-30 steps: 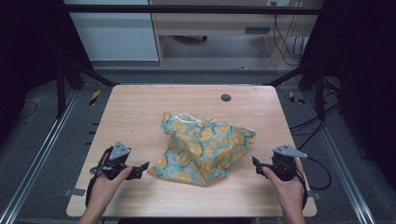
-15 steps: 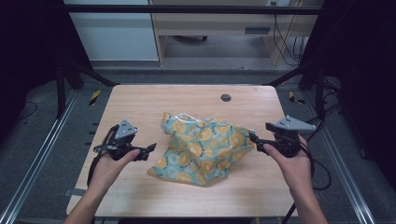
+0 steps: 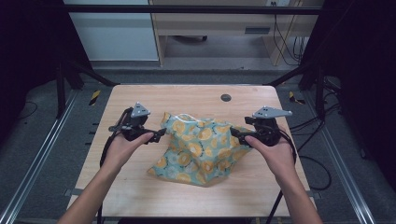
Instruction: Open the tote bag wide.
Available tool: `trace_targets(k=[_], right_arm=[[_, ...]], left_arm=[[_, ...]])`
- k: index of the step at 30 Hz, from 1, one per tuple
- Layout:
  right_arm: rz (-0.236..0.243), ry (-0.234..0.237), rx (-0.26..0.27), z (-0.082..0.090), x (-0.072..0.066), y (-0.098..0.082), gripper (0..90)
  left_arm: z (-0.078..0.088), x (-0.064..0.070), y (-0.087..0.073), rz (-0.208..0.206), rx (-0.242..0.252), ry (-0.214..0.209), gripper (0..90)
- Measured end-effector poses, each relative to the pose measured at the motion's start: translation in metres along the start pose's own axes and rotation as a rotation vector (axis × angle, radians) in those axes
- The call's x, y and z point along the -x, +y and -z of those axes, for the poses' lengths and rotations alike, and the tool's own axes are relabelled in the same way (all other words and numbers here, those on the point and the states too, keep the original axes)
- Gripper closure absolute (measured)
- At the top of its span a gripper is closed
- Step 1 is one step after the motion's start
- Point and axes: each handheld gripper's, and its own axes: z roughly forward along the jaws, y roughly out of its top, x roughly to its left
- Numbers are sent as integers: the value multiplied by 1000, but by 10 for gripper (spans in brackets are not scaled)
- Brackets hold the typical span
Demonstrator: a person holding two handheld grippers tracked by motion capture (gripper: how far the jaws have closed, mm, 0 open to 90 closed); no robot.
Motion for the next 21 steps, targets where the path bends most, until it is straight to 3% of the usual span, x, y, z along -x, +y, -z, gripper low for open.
trace_targets(k=[3, 9, 11, 14, 16, 18, 20, 21], right_arm=[[0, -2, -1, 3, 1, -4, 269], [-11, -7, 2, 13, 6, -13, 267], [-14, -7, 5, 16, 7, -15, 266], [-16, -2, 10, 18, 9, -16, 266], [-20, -6, 11, 19, 9, -17, 266], [-19, -6, 12, 18, 10, -17, 266], [-22, -1, 15, 15, 12, -16, 264], [-22, -1, 15, 15, 12, -16, 264]], left_arm=[[-12, -2, 11, 8, -20, -23, 62], [-33, -7, 22, 25, -55, -30, 53], [-46, -13, 21, 73, -80, -71, 48], [-54, -15, 19, 88, -99, -87, 49], [-56, -14, 18, 112, -95, -133, 61], [-57, -13, 18, 115, -93, -157, 89], [-60, -8, 18, 95, -119, -176, 196], [-60, -8, 18, 95, -119, -176, 300]])
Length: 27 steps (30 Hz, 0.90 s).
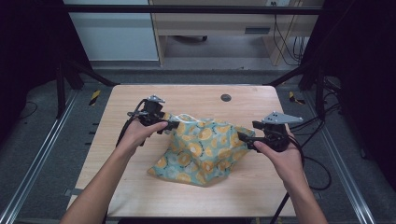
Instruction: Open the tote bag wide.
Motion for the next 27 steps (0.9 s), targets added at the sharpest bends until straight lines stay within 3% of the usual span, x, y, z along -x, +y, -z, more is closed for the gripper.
trace_targets(k=[1, 3, 6, 9, 13, 16, 19, 21, 27], right_arm=[[-1, 3, 1, -1, 0, 1, 261], [5, 9, 2, -7, 1, 3, 244], [12, 20, 3, -11, 1, 5, 224], [27, 25, -7, -16, 0, 5, 223], [29, 28, -22, -20, 2, 4, 227], [22, 65, -34, -28, 6, 4, 237], [16, 99, -58, -36, 6, 3, 252], [16, 110, -71, -40, 5, 2, 341], [58, 150, -98, -39, 0, -5, 781]], left_arm=[[-1, 2, 0, 2, -7, -13, 300], [-3, 8, 1, -37, -24, 16, 524], [-3, 12, 1, -86, -45, 26, 742], [-1, 15, 1, -95, -31, 27, 882], [3, 19, 3, -111, -13, 39, 900], [6, 24, 7, -136, 6, 56, 900], [8, 27, 10, -134, 21, 57, 900], [10, 28, 12, -142, 25, 61, 900], [15, 31, 13, -147, 46, 62, 900]])
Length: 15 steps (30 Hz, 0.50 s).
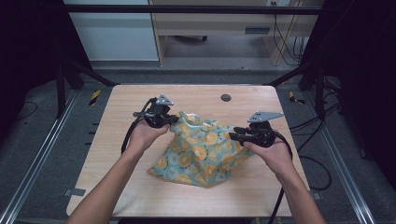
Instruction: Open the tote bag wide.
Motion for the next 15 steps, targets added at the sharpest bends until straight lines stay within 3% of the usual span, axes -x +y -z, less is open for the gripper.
trace_targets(k=[3, 10, 15], right_arm=[[2, 15, 20, 3, -1, -4, 896], [17, 18, 65, 18, -12, -7, 900], [36, 16, 113, 34, -31, -18, 900]], left_arm=[[4, 0, 0, 8, 22, -7, 900], [20, 10, 0, -8, 70, -29, 900], [38, 25, -8, -21, 132, -70, 900]])
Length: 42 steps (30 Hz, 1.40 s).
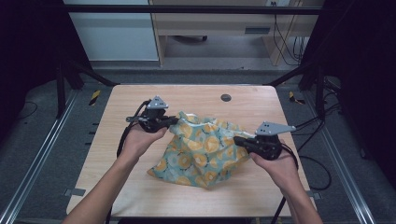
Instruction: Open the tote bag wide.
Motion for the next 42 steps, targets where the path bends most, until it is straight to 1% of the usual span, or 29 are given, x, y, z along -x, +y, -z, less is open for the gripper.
trace_targets(k=[1, 2, 3, 4, 5, 7, 8, 9, 11, 12, 13, 14, 15, 16, 18, 19, 20, 23, 25, 28, 29, 32, 33, 34, 35, 37, 40, 41, 42], right_arm=[[8, -1, 10, 6, -8, -7, 900], [9, -3, 16, 9, -11, -10, 900], [12, -1, 22, 12, -14, -14, 900], [12, -1, 22, 12, -14, -14, 900], [21, -10, 25, 17, -20, -21, 900], [27, -13, 23, 21, -27, -27, 900], [31, -14, 19, 22, -30, -30, 900], [36, -11, 15, 23, -33, -33, 900], [40, -9, 5, 23, -39, -38, 900], [40, -9, 5, 23, -39, -38, 900], [40, 5, -9, 21, -45, -44, 900], [40, 5, -9, 21, -45, -44, 900], [42, 13, -33, 17, -50, -51, 900], [42, 13, -33, 17, -50, -51, 900], [36, 27, -61, 11, -54, -62, 900], [36, 27, -61, 11, -54, -62, 900], [31, 35, -81, 6, -56, -68, 900], [31, 40, -109, -1, -57, -75, 900], [31, 41, -115, -3, -57, -77, 900], [24, 44, -137, -9, -57, -81, 900], [24, 44, -137, -9, -57, -81, 900], [25, 49, -165, -15, -58, -85, 900], [25, 49, -165, -15, -58, -85, 900], [23, 50, -181, -17, -58, -88, 900], [23, 52, -185, -19, -58, -88, 900], [22, 51, -186, -20, -57, -88, 900], [19, 53, -174, -19, -56, -86, 872], [16, 41, -163, -18, -53, -82, 805], [13, 34, -157, -17, -52, -81, 782]], left_arm=[[3, 4, -1, -9, 10, -7, 900], [11, 13, -3, -24, 27, -22, 900], [14, 16, -4, -25, 41, -31, 900], [14, 16, -4, -25, 41, -31, 900], [19, 22, -4, -32, 58, -43, 900], [21, 24, -4, -35, 65, -49, 900], [25, 29, -5, -44, 78, -55, 900], [25, 29, -5, -44, 78, -55, 900], [25, 37, -9, -43, 88, -74, 900], [25, 37, -9, -43, 88, -74, 900], [25, 39, -10, -44, 89, -81, 900], [24, 42, -12, -45, 90, -86, 900], [24, 48, -14, -48, 93, -102, 900], [24, 48, -14, -48, 93, -102, 900], [23, 56, -16, -62, 89, -117, 900], [23, 56, -16, -62, 89, -117, 900], [22, 60, -18, -68, 90, -130, 900], [21, 65, -23, -74, 76, -146, 900], [21, 66, -25, -73, 74, -149, 900], [20, 67, -34, -54, 63, -174, 900], [20, 67, -34, -54, 63, -174, 900], [20, 70, -44, -49, 49, -192, 900], [20, 70, -44, -49, 49, -192, 900], [19, 71, -49, -44, 42, -207, 900], [18, 73, -52, -46, 33, -208, 900], [15, 74, -57, -50, 21, -205, 900], [14, 73, -59, -45, 15, -206, 900], [13, 72, -61, -41, 14, -206, 900], [13, 71, -61, -42, 14, -204, 900]])
